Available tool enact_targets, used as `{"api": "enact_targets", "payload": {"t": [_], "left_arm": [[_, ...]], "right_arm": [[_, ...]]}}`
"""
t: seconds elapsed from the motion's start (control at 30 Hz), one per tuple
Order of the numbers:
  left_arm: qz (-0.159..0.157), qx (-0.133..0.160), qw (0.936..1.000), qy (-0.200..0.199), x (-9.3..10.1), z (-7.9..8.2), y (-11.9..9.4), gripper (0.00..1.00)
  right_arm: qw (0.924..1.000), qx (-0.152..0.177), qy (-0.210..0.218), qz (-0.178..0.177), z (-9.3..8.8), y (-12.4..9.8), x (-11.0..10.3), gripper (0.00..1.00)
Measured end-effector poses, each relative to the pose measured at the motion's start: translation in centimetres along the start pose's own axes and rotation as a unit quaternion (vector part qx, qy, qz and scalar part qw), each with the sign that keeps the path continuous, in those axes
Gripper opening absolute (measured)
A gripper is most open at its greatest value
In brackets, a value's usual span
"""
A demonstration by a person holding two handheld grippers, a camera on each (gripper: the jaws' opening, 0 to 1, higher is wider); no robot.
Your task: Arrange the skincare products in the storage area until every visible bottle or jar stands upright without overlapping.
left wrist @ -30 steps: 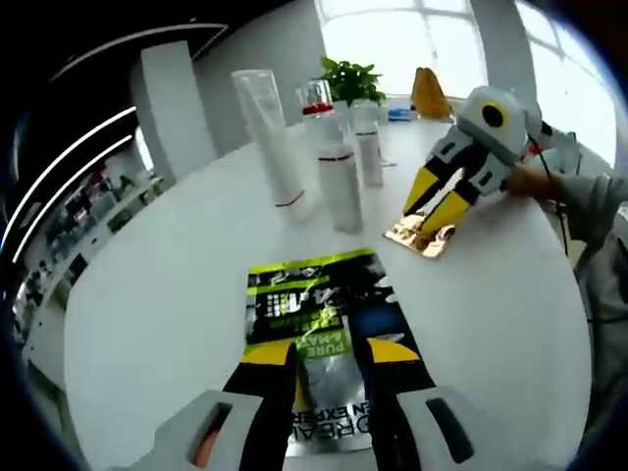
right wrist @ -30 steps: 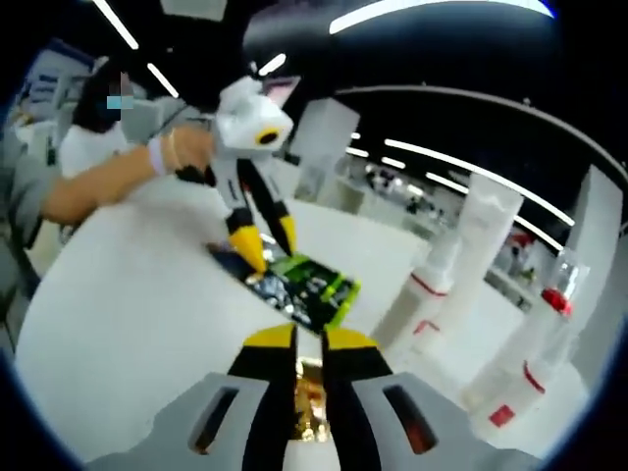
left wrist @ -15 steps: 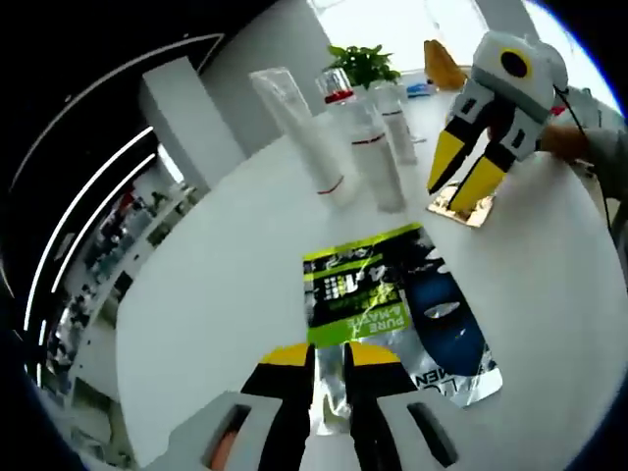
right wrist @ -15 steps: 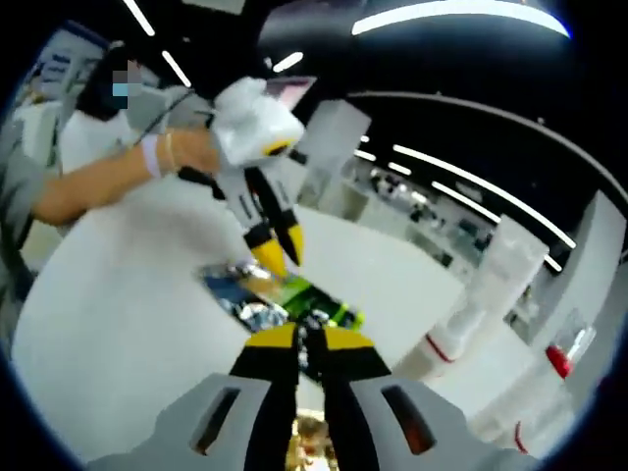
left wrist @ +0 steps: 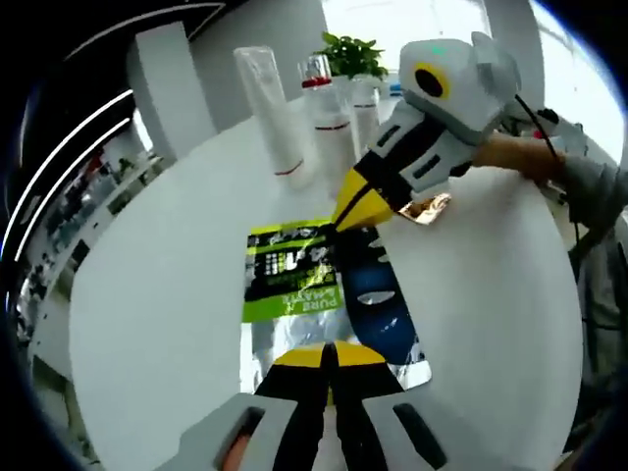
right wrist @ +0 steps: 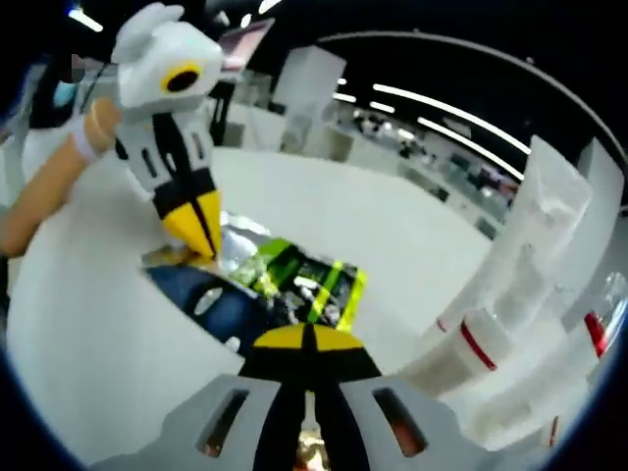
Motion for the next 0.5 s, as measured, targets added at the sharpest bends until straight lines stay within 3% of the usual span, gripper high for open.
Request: {"api": "enact_targets", "payload": {"t": [0.07, 0.13, 0.2, 0.23, 0.33, 0.5], "left_arm": [[-0.011, -0.010, 0.9983, -0.056, 0.2, -0.2, 0.0, 0.00], [-0.019, -0.014, 0.9963, -0.083, 0.4, -0.4, 0.2, 0.00], [-0.025, -0.014, 0.9964, -0.080, 0.8, -0.7, 0.2, 0.00], [-0.028, -0.014, 0.9962, -0.081, -0.3, -0.4, 0.2, 0.00], [0.013, -0.005, 0.9981, -0.061, -1.7, -0.4, 0.5, 0.00], [0.039, -0.003, 0.9969, -0.068, -2.1, -0.4, 0.6, 0.00]], "right_arm": [[0.9999, 0.002, -0.007, -0.007, 0.2, 0.0, -0.2, 0.00], [0.9995, -0.010, -0.028, -0.013, 0.3, -0.1, -0.3, 0.00], [0.9992, -0.014, -0.034, -0.012, 0.3, -0.2, -0.5, 0.00], [0.9992, -0.016, -0.034, -0.011, 0.3, -0.2, -0.6, 0.00], [0.9993, -0.018, -0.031, -0.003, 0.4, -0.2, -0.7, 0.00], [0.9995, -0.016, -0.027, -0.001, 0.4, -0.1, -0.9, 0.00]]}}
Point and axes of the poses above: the point that each gripper's makers call its tool centre point, and the gripper's own axes: y roughly forward along the fingers, x roughly to its right, z roughly out of its top, the point moved 6 cm from there along -y, roughly backward along the fingers, and after that the axes turned 6 degrees about z, right-handed, at the moved point
